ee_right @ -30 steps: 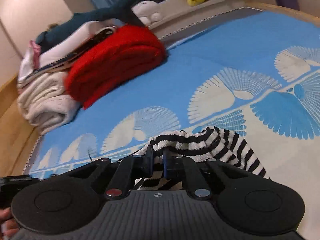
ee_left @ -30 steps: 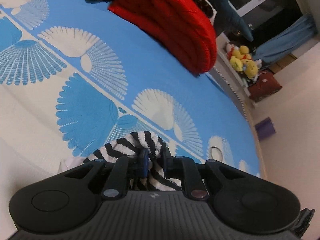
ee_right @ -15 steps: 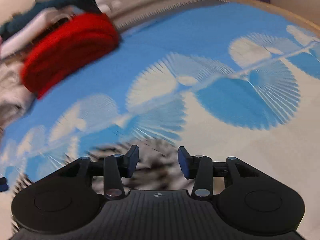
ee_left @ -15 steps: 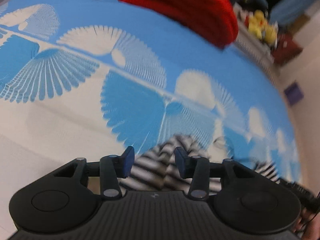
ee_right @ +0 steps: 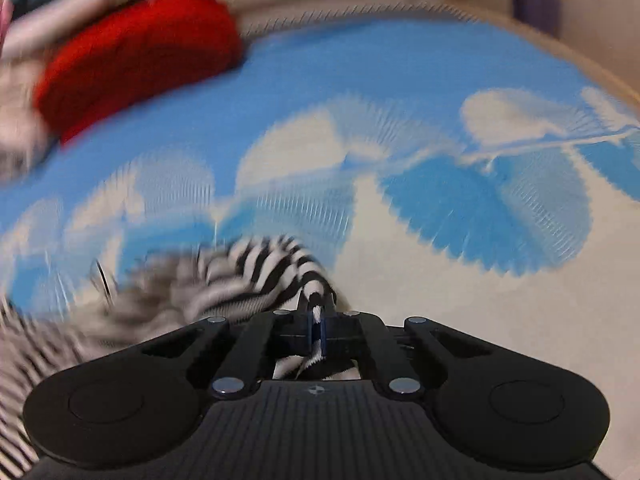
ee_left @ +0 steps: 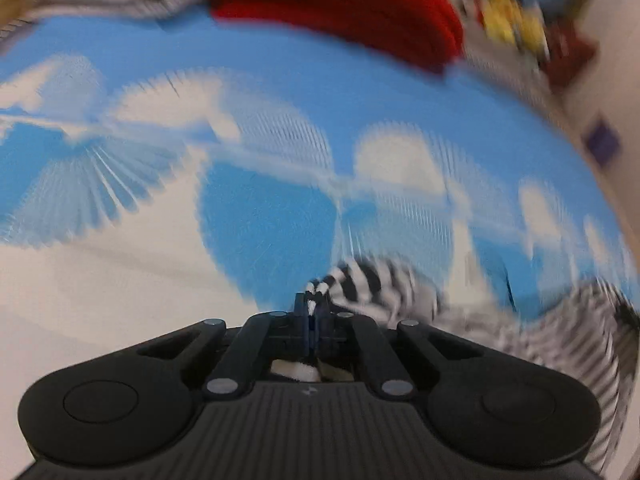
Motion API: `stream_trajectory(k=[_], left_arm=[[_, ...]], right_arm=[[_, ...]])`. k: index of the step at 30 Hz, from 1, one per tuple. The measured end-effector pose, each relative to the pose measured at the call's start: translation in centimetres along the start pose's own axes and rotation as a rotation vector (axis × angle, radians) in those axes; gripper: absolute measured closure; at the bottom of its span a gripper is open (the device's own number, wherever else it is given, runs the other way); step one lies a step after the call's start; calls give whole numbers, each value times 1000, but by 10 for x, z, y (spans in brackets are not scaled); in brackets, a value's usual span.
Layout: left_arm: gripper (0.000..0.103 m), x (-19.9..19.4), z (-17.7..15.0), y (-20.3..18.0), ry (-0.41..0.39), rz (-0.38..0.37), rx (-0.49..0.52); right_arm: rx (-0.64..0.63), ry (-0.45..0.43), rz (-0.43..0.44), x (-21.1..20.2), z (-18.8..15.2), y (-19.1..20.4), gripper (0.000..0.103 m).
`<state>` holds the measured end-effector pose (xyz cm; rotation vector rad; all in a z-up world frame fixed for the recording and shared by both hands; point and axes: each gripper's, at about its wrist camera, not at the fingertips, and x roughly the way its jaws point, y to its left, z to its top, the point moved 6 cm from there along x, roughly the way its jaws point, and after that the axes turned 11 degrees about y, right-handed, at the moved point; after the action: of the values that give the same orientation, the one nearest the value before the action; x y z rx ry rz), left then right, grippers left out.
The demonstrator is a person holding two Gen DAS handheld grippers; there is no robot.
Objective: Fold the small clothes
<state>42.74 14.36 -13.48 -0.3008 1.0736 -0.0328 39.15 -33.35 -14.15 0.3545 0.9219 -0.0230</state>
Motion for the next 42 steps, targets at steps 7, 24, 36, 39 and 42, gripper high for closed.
stream_trajectory(k=[7, 24, 36, 39, 42], left_arm=[[87, 22, -10, 9, 149, -2, -49], [66, -111, -128, 37, 168, -35, -70], [63, -64, -160, 63, 387, 4, -157], [65, -61, -163, 55, 404, -19, -112], [99, -58, -165, 48, 396, 13, -30]], right_arm=[[53, 171, -59, 37, -16, -20, 98], [75, 209, 25, -97, -89, -57, 57], [107, 418, 3, -54, -144, -66, 50], [77, 427, 9, -53, -145, -61, 52], [52, 410, 46, -57, -141, -57, 90]])
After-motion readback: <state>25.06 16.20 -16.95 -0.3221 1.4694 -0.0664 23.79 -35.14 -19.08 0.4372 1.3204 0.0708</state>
